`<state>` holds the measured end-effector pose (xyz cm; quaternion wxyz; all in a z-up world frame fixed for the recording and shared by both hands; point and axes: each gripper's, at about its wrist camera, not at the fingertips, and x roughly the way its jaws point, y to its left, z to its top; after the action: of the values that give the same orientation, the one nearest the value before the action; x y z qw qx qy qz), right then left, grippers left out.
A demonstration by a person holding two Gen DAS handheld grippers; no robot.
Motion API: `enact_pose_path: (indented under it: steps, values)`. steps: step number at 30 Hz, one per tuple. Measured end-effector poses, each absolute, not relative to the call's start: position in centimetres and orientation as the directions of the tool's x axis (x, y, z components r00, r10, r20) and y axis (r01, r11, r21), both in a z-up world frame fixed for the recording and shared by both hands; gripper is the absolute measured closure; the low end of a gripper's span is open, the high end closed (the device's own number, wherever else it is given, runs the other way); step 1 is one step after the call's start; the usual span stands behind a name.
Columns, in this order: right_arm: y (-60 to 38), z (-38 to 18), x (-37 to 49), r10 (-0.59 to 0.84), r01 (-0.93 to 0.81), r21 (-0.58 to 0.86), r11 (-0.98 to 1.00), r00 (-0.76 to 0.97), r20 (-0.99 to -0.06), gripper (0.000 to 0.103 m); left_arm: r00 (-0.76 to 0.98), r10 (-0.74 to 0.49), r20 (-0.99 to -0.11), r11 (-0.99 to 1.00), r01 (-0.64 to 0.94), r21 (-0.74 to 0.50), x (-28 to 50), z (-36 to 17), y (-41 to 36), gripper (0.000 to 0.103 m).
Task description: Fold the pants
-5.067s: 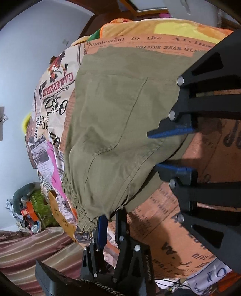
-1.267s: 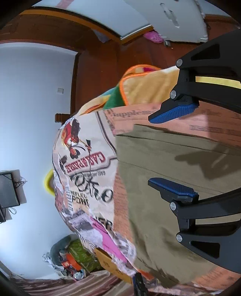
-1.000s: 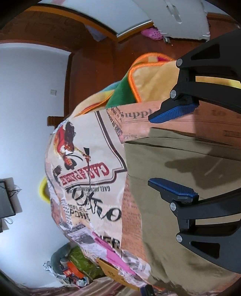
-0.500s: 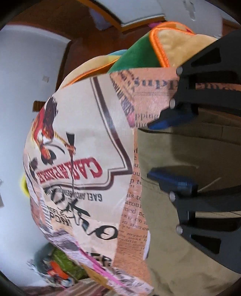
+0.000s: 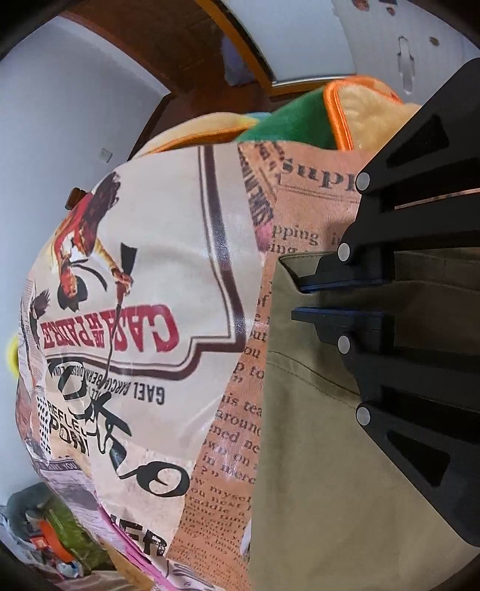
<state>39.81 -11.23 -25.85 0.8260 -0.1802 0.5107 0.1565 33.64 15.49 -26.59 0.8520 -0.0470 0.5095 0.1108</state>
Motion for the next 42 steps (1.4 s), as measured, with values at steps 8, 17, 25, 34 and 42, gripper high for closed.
enact_pose_path:
  steps: [8, 17, 25, 34, 42]
  values:
    - [-11.4, -19.3, 36.6, 0.186, -0.465, -0.07, 0.883, 0.483, -0.856, 0.057, 0.539, 0.142, -0.83, 0.983, -0.175, 0.054, 31.7, -21.6, 14.1, 0.006]
    - [-4.2, -16.5, 31.0, 0.487, -0.606, 0.226, 0.762, 0.308, -0.817, 0.046, 0.549, 0.052, -0.834, 0.997, -0.075, 0.013, 30.4, -20.5, 11.0, 0.006]
    - [0.7, -21.9, 28.0, 0.452, -0.642, 0.292, 0.709, 0.095, -0.887, 0.046, 0.441, 0.067, -0.895, 0.998, -0.04, 0.055, 28.9, -24.9, 10.2, 0.006]
    - [-0.8, -22.1, 24.4, 0.389, -0.688, 0.195, 0.699, 0.137, -0.911, 0.039, 0.46, 0.037, -0.887, 0.994, -0.105, -0.013, 24.4, -25.4, 11.9, 0.006]
    - [-3.1, -21.3, 20.5, 0.361, -0.701, 0.122, 0.703, 0.204, -0.91, 0.039, 0.461, 0.057, -0.886, 0.988, -0.15, -0.015, 22.1, -24.4, 11.9, 0.006]
